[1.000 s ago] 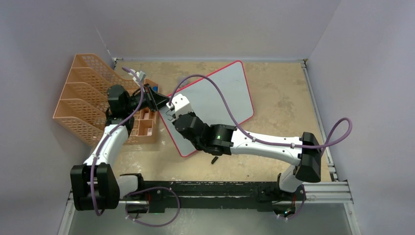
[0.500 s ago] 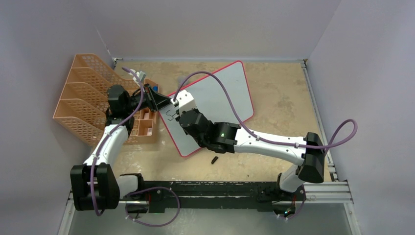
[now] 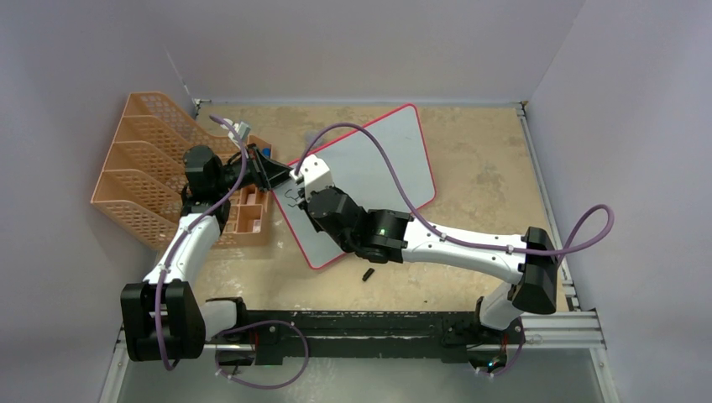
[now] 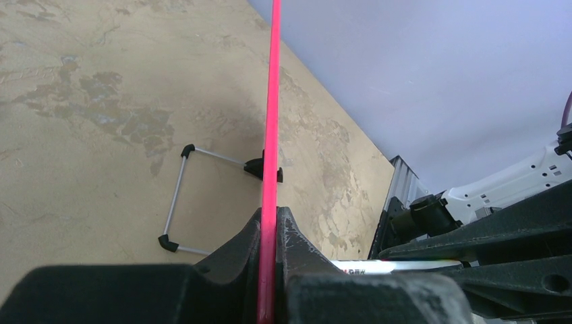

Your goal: Write a sentence on the whiteboard

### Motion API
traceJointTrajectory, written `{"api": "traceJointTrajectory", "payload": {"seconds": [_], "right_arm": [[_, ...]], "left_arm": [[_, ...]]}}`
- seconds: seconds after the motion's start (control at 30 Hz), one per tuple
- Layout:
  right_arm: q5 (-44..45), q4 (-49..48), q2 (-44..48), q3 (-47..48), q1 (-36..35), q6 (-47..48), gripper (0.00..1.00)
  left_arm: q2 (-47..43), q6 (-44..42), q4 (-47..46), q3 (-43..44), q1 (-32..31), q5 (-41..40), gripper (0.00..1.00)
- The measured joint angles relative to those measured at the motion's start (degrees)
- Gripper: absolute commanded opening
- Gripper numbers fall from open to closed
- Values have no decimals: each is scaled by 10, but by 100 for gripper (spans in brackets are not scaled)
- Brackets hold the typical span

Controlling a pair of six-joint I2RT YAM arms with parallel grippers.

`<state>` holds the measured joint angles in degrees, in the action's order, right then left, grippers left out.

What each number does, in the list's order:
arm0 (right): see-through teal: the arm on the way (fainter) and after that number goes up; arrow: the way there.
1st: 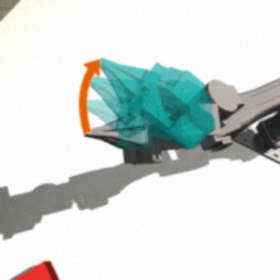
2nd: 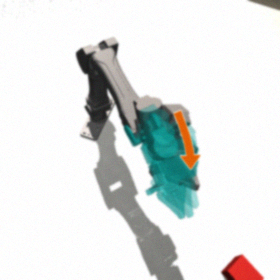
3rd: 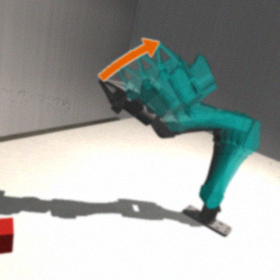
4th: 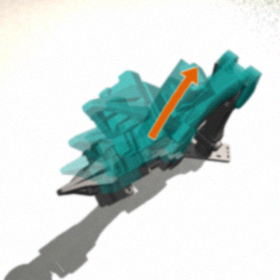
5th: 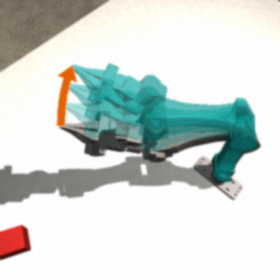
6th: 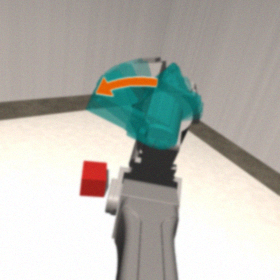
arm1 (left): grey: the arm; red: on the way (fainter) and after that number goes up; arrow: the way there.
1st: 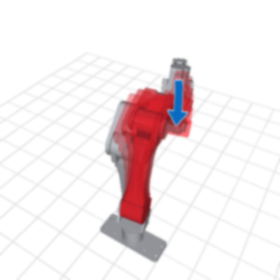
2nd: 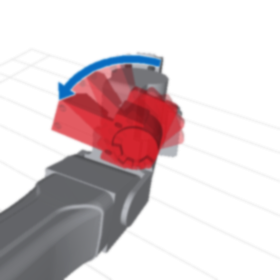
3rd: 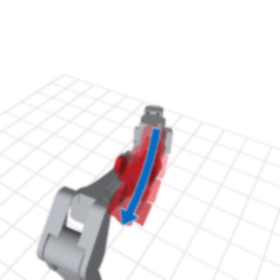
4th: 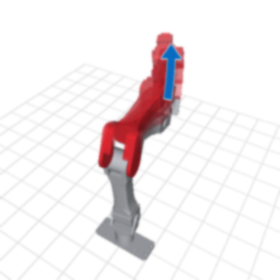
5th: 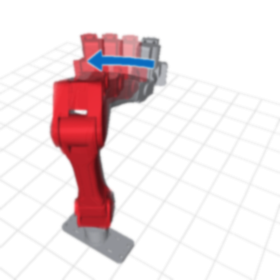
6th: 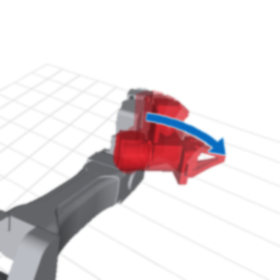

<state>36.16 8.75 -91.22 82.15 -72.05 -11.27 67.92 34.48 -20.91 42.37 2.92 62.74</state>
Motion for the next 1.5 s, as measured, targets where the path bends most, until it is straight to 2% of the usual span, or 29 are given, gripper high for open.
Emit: {"api": "traceJointTrajectory", "payload": {"seconds": [1.5], "right_arm": [[-12, 0, 5, 0, 0, 2, 0]], "left_arm": [[0, 0, 0, 0, 0, 1, 0]]}}
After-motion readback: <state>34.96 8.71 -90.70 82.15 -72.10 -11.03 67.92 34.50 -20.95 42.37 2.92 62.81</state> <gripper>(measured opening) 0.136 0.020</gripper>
